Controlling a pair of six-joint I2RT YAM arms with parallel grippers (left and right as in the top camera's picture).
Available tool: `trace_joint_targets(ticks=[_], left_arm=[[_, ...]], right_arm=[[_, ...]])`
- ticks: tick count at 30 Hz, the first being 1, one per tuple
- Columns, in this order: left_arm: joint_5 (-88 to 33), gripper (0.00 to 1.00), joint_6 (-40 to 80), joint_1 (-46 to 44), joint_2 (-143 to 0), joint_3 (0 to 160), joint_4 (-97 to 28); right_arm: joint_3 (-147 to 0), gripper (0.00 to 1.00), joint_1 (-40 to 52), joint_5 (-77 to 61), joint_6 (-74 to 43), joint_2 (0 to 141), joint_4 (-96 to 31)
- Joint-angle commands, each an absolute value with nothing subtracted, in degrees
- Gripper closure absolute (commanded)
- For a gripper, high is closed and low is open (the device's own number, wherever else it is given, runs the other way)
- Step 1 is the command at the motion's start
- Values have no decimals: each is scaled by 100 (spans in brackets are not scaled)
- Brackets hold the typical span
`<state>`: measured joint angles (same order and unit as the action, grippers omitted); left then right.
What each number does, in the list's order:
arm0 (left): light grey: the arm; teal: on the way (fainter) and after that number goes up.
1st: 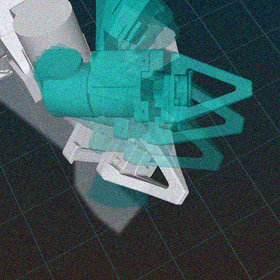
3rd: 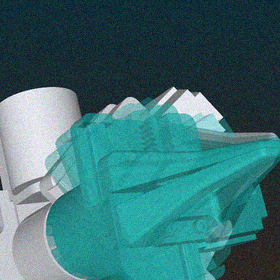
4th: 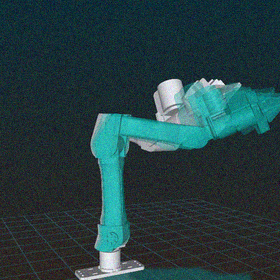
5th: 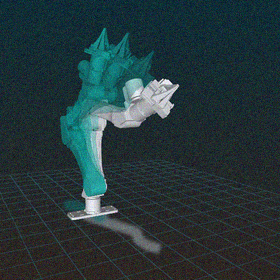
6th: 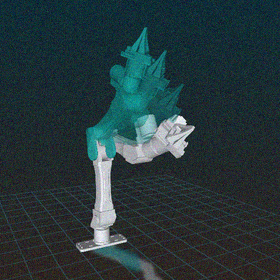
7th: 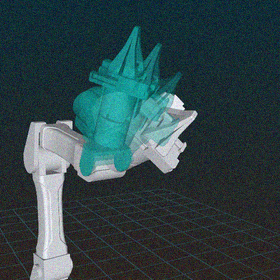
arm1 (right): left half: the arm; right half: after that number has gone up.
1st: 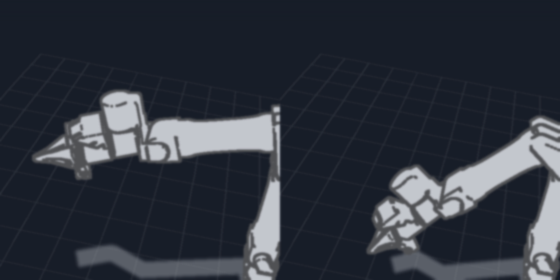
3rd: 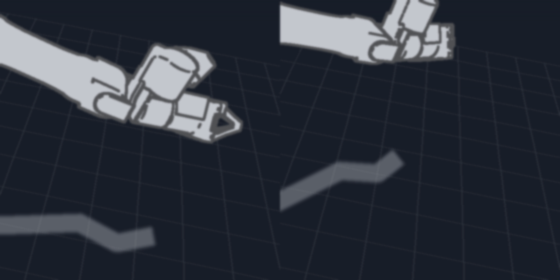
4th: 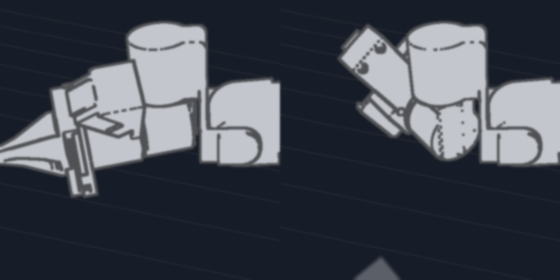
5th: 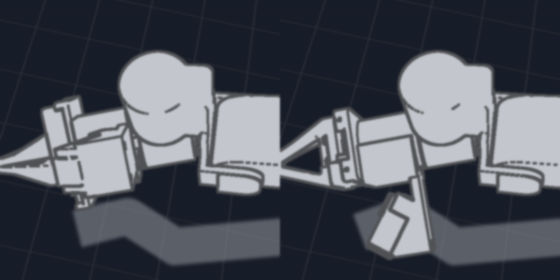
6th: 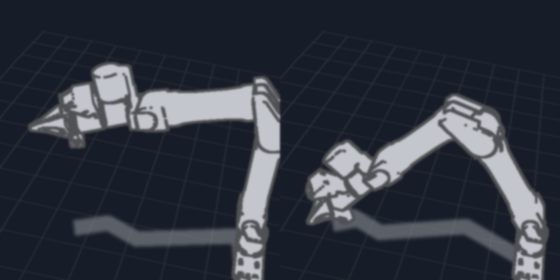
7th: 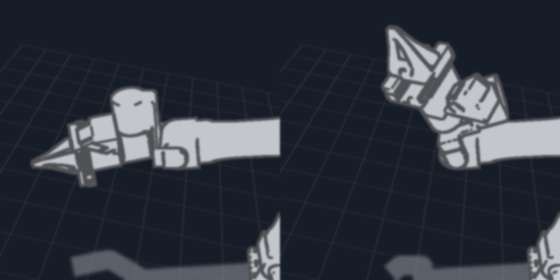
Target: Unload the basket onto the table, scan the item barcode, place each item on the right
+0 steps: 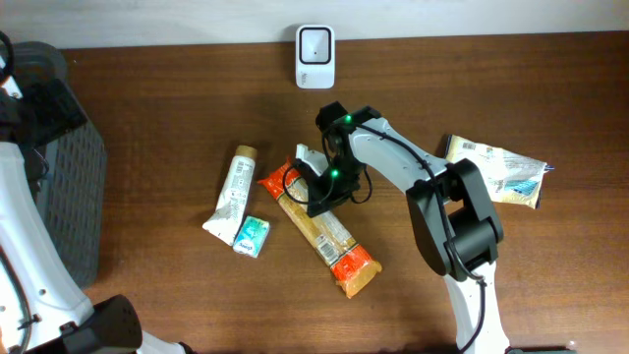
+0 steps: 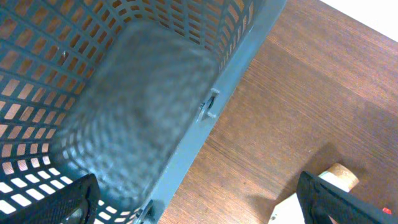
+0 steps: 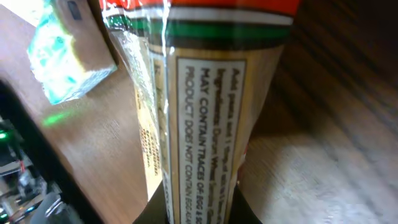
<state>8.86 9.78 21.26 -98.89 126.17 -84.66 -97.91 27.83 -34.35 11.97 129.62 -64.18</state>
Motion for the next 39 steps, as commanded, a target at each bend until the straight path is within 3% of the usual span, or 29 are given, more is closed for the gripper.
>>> trace_joint_targets(ticks=[1,6,11,16,23,29,33,36,39], left_arm=[[904,1,888,2143,-9856,12658,-8473],[904,1,888,2143,-9856,12658,-8475],[904,1,886,2143,-9856,12658,-8475],[904,1,888,2145,-9856,12658,-8475],[904,1,888,2145,-9856,12658,-8473],[904,1,888,2143,-9856,12658,-8475],[904,1,888,2143,-9856,12658,-8475],[904,1,888,2143,-9856,12658,-8475],[904,1,888,2143,-9856,12658,-8475]], right_arm=[[-9865,96,2648,-4300,1332,12993,-6904],[-10134,96,1973,-5481,1321,11487,-6906],[-10134,96,1455,-5325,-309,10230,-5594],[-10134,96,1492,-5148,-499,10009,-5437],[-11754,96,2526,-1577,-620,10012,-5529],[-11841,96,2923,954,1120,10724,-4010],[-11841,96,3074,2762,3341,11966,-2650],[-11841,96,3074,2832,4340,12453,-1380],[-11841,96,3070,2571,4480,12641,-561]])
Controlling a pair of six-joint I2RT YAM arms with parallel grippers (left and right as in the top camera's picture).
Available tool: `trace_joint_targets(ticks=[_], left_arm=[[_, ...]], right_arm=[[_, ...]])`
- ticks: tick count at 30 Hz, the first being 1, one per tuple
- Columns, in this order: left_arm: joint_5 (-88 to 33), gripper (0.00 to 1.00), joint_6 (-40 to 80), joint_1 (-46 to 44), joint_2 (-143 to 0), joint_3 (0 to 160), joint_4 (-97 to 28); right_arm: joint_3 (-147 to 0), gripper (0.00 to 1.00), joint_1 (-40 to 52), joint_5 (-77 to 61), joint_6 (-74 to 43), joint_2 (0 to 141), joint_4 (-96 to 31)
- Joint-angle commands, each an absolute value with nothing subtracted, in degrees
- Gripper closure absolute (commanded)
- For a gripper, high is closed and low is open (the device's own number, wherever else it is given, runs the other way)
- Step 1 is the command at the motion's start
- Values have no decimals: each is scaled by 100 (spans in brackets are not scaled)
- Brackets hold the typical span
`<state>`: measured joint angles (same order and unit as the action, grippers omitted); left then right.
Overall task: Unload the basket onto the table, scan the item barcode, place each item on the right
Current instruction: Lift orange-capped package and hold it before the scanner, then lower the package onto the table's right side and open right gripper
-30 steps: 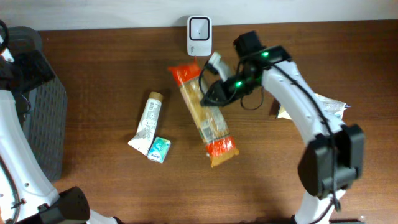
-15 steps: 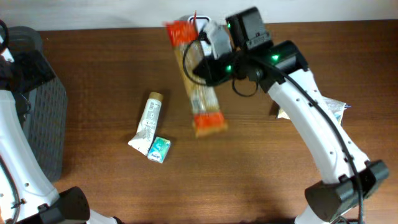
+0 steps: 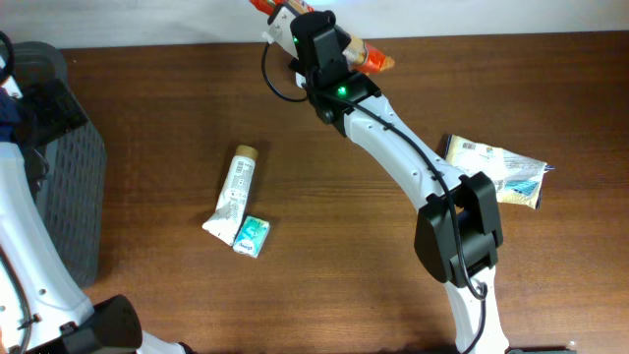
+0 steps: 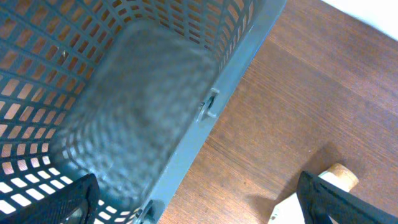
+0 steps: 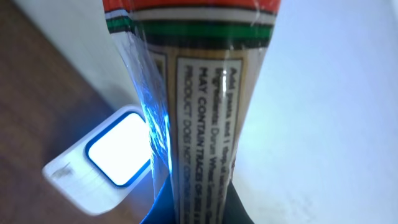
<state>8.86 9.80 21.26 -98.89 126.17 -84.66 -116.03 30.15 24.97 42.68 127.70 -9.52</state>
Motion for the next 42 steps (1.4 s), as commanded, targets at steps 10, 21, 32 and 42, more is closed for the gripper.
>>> trace_joint_targets(ticks=[10,21,32,42], left_arm=[[904,1,888,2145,-9856,12658,-8473],[904,1,888,2143,-9856,12658,-8473],[904,1,888,2143,-9856,12658,-8473],[904,1,888,2143,-9856,12658,-8473]], right_arm=[[-11841,96,2947,1601,6622,13970,1979],[-11841,96,2862,1544,6530,13745,1356],[-11810,96,2565,1186,-1369,11281,-8071],[-9684,1,834,165,-585,11399,-7260]])
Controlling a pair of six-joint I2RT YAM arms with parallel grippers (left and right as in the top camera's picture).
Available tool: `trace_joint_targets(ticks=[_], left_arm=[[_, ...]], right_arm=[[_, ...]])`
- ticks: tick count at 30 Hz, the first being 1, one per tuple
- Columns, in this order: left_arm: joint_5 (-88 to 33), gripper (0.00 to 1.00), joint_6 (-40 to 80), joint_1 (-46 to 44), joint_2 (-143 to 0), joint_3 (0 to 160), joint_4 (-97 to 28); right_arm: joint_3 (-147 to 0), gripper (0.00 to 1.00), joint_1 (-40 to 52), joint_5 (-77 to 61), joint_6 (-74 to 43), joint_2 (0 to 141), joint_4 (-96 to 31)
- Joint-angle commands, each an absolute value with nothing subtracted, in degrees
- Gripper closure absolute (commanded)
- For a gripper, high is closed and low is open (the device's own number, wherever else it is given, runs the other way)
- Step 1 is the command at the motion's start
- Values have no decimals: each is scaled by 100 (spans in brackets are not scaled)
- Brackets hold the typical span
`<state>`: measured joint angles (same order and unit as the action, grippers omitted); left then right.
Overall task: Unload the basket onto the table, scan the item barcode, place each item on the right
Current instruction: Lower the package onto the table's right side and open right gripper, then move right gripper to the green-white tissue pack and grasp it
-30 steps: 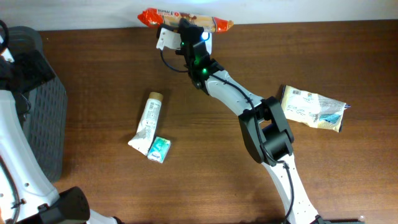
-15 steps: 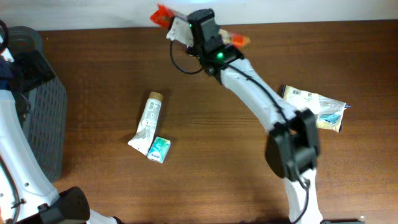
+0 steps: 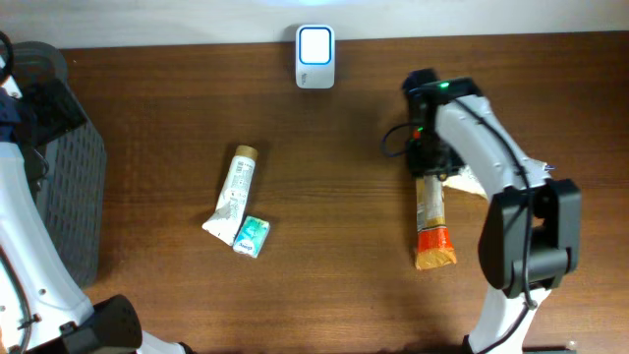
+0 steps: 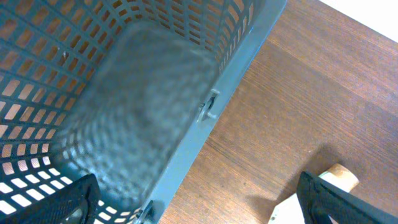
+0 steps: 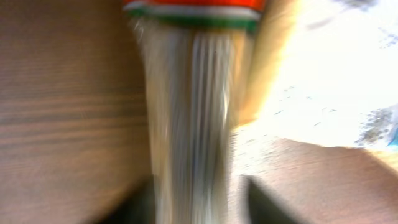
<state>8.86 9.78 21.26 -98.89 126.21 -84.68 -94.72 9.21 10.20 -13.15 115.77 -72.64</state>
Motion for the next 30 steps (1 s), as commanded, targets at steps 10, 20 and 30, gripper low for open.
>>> trace_joint_targets(ticks=[10,20,30], left_arm=[[904,1,888,2145,-9856,12658,-8475],[902,1,886,2143,-9856,12658,-8473],[902,1,888,2143,-9856,12658,-8473]], right_arm=[[-9548,32,3592,-2331,-2359,11583,-5734],[-8003,49,4757,-1841,-3371,11874,-3398],[-8003,70,4720,-2246,-3028,11942,-3055]])
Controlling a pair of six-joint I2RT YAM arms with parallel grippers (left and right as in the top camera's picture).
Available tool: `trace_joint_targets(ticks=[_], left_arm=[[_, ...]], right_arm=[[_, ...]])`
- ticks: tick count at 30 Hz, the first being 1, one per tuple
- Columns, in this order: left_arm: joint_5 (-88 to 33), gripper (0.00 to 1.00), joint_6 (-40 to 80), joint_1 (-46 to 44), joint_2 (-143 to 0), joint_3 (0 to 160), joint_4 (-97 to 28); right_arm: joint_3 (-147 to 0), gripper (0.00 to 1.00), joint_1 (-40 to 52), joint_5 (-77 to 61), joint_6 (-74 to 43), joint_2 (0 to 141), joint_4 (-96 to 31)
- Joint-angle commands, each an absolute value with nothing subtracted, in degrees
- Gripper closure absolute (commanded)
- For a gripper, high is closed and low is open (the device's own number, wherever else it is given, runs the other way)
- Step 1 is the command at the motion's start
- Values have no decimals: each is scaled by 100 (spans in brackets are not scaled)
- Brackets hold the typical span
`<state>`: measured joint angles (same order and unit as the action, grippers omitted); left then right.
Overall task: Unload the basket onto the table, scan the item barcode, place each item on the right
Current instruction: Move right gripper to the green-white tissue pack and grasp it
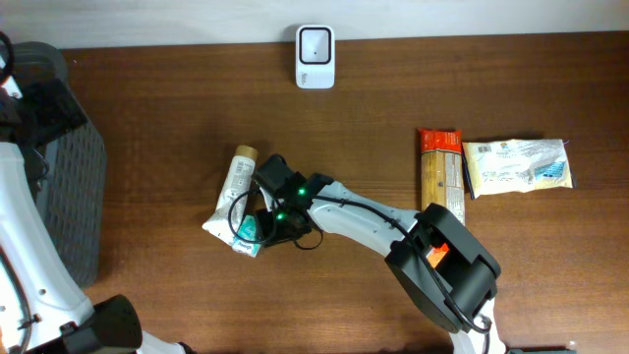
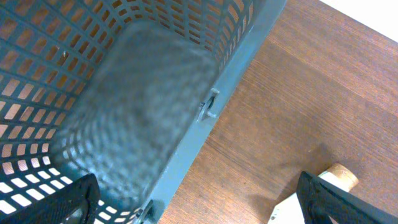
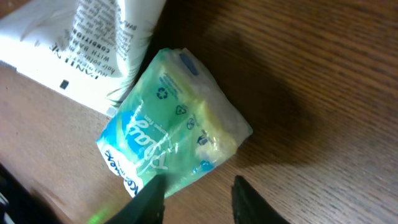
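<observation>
The white barcode scanner (image 1: 314, 44) stands at the table's far edge. A small green-and-blue tissue pack (image 3: 174, 137) lies left of centre, also visible from overhead (image 1: 250, 237), touching the end of a white tube (image 3: 106, 56). My right gripper (image 3: 196, 199) is open just over the pack's near edge, one finger (image 3: 149, 199) at the pack and the other over bare wood. A long pasta pack (image 1: 439, 182) lies on the right. My left gripper (image 2: 199, 205) is open and empty at the basket's rim.
A grey mesh basket (image 1: 59, 187) fills the left edge of the table. A white pouch (image 1: 516, 162) lies beside the pasta pack at the right. The white tube (image 1: 233, 185) lies slanted left of centre.
My right gripper was at the pasta pack on the right side. The pack now lies there alone beside the white pouch, and the gripper is open at the tissue pack left of centre.
My right gripper was first shut on the pasta pack at the table's centre. Then it held the pack up at the scanner, which glowed blue. Then it was on the right with the pack, which now lies there. The left arm stayed at the basket.
</observation>
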<state>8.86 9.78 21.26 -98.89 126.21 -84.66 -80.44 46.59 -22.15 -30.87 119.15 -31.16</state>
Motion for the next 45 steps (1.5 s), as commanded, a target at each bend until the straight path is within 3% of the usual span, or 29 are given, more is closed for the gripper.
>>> trace_joint_targets(ticks=[1,4,6,11,12,14,19,20,21,23,24,25,30,37,45], left_arm=[[902,1,888,2143,-9856,12658,-8475],[904,1,888,2143,-9856,12658,-8475],[904,1,886,2143,-9856,12658,-8473],[904,1,888,2145,-9856,12658,-8473],[902,1,888,2145,-9856,12658,-8473],[904,1,888,2143,-9856,12658,-8475],[902,1,888,2143,-9856,12658,-8475],[902,1,888,2143,-9856,12658,-8473],[904,1,888,2143,-9856,12658,-8473],[902,1,888,2143,-9856,12658,-8473],[904,1,888,2145,-9856,12658,-8475],[904,1,888,2145,-9856,12658,-8475],[904,1,888,2145,-9856,12658,-8475],[904,1,888,2143,-9856,12658,-8475],[904,1,888,2143,-9856,12658,-8473]], right_arm=[[-8003,71,4757,-2215,-3028,11942,-2965],[-8003,71,4772,-2182,-3030,11942,-2908],[-8003,79,4772,-2182,-3033,11944,-2888],[-8003,80,4950,-1741,-3048,11944,-2849],[-8003,96,4947,-1730,-3048,11944,-2873],[-8016,96,4827,-1844,-2945,11856,-3199],[-8838,96,4064,-2185,-167,11607,-5315],[-8884,95,4005,-2259,-172,11607,-5347],[-8884,78,4021,-2469,-198,11609,-5262],[-8884,64,4331,-2672,-263,11642,-4718],[-8882,67,4495,-2464,-548,11673,-4410],[-8882,95,4720,-1933,-1057,11743,-3988],[-8879,96,5288,-572,-1396,11878,-3380],[-8868,96,5369,-1498,285,12420,-3114],[-8965,96,4982,-1179,-110,12420,-4259]])
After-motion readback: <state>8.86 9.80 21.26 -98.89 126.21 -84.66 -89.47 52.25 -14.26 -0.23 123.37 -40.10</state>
